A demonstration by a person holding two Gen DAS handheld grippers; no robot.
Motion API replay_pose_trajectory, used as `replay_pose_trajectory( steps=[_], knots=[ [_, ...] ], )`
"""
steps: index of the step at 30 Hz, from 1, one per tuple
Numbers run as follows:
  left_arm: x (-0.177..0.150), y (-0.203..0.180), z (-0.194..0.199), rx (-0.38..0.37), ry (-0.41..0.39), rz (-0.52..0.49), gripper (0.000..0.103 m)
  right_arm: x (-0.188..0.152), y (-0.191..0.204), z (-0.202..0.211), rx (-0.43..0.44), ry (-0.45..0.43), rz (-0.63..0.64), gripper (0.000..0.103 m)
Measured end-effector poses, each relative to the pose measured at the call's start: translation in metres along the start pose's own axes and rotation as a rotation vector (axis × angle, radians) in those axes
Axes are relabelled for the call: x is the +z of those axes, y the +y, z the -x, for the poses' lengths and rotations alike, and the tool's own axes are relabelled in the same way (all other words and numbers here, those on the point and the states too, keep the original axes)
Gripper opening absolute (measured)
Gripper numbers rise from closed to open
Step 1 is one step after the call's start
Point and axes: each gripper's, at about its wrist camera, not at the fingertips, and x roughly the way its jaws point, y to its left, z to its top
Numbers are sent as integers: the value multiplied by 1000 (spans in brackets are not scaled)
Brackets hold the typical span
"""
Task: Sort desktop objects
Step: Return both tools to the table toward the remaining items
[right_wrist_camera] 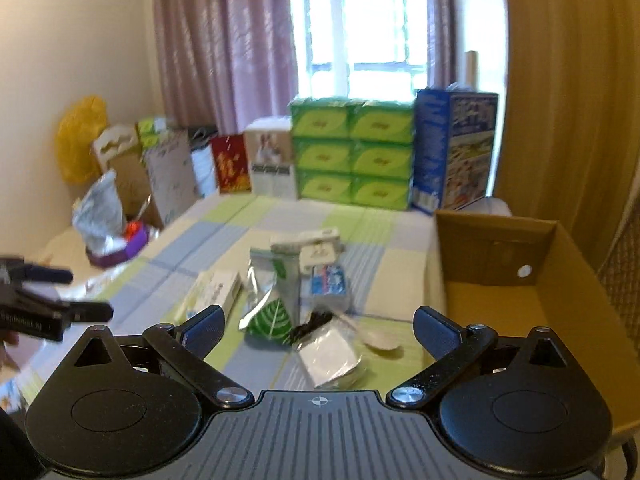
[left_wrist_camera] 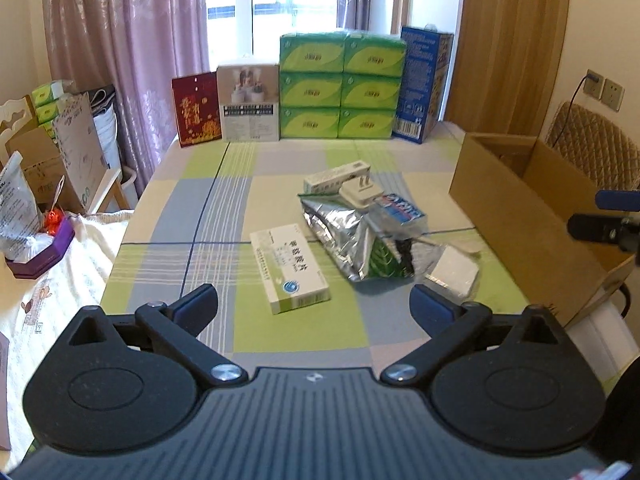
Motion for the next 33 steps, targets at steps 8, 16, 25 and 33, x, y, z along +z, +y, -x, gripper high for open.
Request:
replay_pose_trajectory(
  steps=[8,16,25,33],
  knots=[
    [-13,12,-53,-5,43,-23,100,-37,9,-77,-13,113,90,98],
    [-15,18,-105,-15,71,-21,100,-51,5,-141,-25,191,205,98],
    [-11,19,-138,-39,93,-37,100,-51,-15,-189,-15,279,172,98],
    [-6,22,-150,-46,110,-17,100,-47,-13,-191,-22,350,164,65]
  ],
)
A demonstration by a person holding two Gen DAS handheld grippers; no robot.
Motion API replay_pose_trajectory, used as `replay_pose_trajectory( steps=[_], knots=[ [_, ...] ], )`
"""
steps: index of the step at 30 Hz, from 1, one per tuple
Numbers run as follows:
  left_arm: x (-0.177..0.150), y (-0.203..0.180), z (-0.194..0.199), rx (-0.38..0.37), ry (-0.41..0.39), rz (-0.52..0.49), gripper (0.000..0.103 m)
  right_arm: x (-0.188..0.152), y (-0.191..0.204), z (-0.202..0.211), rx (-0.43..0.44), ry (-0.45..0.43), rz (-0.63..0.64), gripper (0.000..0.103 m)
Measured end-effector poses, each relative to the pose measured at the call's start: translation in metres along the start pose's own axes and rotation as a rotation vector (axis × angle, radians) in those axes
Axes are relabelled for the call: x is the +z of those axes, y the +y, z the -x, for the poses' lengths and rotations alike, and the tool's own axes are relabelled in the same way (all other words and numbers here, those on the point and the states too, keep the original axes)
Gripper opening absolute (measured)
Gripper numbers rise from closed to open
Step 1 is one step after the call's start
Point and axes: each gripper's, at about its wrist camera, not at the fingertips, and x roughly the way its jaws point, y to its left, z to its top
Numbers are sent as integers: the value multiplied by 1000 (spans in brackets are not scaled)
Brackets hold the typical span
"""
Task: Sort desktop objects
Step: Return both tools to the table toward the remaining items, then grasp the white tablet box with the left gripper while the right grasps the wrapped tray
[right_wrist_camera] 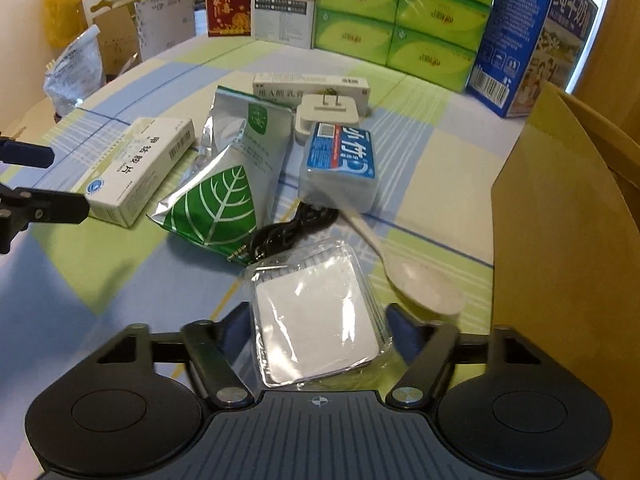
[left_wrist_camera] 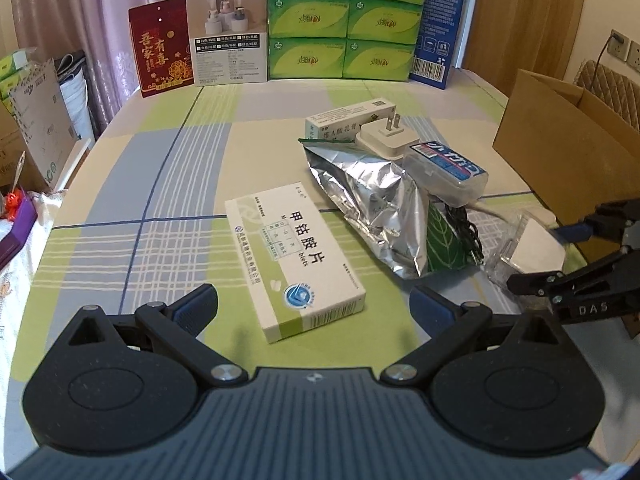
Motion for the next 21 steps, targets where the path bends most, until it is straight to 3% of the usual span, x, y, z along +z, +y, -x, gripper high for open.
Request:
replay_pose_trajectory(
  steps=[5,10,15,21],
  knots=[
    [8,-1,-13,6,12,10,100,5,3,9,57,-18,-67,62],
    [12,-1,-36,59,47,11,99,9,11,18,64,-40,-87,62],
    [13,5,-50,70,83,60,76,7,11,15,67,-24,-101,62],
    [-6,-3,-29,57,109,74,68,-5,13,21,78,-7,-111,62]
  ],
)
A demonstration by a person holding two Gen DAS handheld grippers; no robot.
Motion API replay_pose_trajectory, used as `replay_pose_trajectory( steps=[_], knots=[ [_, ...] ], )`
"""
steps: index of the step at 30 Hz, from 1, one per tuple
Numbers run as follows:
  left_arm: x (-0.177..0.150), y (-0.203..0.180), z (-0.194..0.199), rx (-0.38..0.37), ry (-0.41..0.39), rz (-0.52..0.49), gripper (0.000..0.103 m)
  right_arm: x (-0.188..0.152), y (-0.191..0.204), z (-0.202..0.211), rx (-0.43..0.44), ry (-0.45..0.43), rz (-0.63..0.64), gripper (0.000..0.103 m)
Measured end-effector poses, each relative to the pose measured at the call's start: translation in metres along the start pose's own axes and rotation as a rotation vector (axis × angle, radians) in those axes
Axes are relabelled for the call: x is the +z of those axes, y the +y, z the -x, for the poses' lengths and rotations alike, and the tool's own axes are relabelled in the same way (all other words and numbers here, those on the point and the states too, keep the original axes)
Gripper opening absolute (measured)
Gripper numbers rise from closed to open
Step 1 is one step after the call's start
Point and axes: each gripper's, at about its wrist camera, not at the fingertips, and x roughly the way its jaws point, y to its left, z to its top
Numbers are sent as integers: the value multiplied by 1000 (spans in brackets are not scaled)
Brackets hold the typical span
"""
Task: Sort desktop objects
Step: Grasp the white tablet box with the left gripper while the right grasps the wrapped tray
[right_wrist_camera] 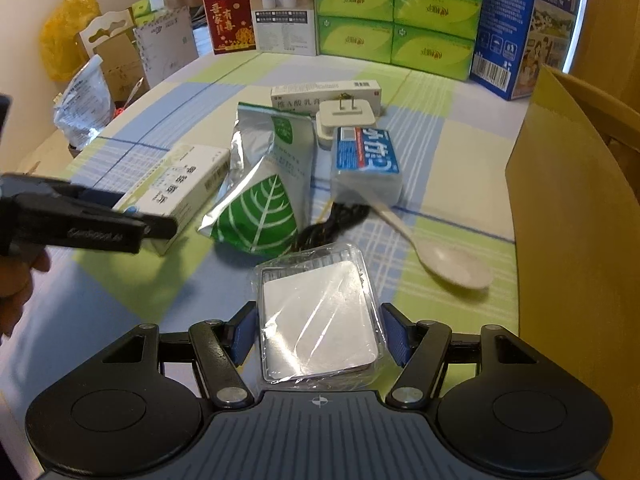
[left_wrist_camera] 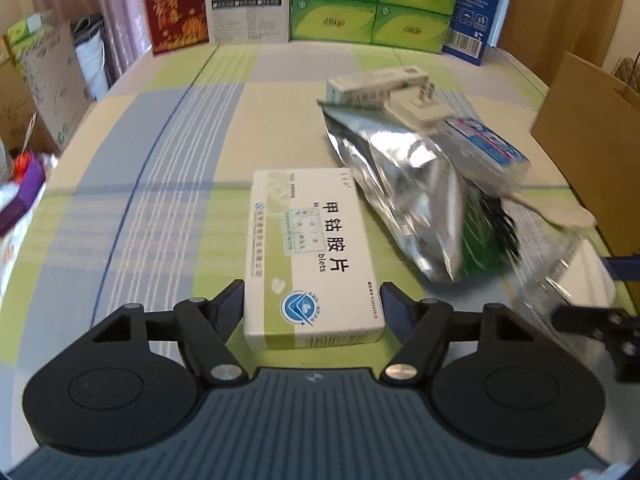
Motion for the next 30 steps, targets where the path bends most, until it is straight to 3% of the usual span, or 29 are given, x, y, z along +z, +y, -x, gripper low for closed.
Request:
replay_pose_trajectory(
  steps=[8,11,18,21,24,27,30],
  knots=[
    [-74,-32,67,-47,-14,-29,68,-38,7,34,-6,-3,-52,62],
    [-91,-38,81,-38,-41,-27,81,-60,9,46,-24,1,-87,62],
    [-90,-37,77,-36,-64,-23,83,-79,18,47,-50,-13,-39,62],
    [-87,-36,71,-52,-65,-16,84,-82,19,41,-66,0,-22,76],
    [-86,-35,66,-54,-61,-12,84,-85,20,36,-73,12,-9,77],
    [-83,-35,63,-50,-65,-14,84,-83,19,36,-87,12,-8,60],
    [-80,-37,59,-46,-68,-24,83,-81,18,37,-92,2,-27,59]
  ],
)
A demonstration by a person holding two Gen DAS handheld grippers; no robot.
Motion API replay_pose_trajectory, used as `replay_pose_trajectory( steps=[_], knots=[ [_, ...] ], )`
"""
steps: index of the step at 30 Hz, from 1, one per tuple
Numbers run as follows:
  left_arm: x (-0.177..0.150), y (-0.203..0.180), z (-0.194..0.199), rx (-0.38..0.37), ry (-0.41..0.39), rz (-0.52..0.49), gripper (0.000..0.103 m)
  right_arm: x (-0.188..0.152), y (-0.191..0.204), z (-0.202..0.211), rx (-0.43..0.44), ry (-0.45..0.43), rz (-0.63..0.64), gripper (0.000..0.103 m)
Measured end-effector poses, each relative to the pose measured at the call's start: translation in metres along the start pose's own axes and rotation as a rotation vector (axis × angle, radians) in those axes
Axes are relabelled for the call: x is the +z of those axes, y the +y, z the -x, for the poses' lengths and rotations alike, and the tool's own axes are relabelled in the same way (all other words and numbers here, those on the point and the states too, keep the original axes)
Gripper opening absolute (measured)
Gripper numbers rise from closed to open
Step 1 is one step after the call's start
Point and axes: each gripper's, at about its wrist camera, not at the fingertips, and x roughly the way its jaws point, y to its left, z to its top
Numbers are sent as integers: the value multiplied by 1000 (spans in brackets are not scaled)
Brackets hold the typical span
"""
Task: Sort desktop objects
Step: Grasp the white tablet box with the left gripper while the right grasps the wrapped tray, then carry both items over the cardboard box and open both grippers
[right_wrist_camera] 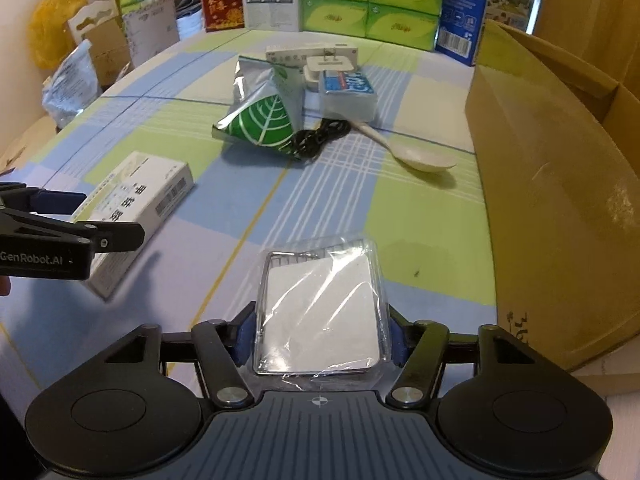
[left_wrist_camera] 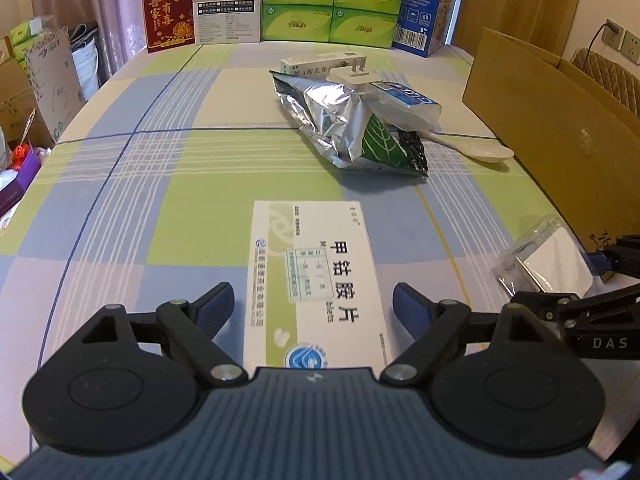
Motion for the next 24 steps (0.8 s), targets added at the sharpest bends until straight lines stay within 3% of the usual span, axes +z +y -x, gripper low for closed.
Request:
replay_pose_trajectory(
  steps=[4,6,13,24],
  knots=[
    [3,-4,-6,13,8,-26,79,4,0,1,7,-12,-16,58],
    [4,-7,-11,24,18,-42,69,5,-2,2,8,-17,-30,58],
    [3,-12,-12,48,28,-54,67,10,-4,5,18,-43,-54,58],
    [2,-22,15,37,1,-50,67,13,-9,26,14,-127,-79,58]
  ],
)
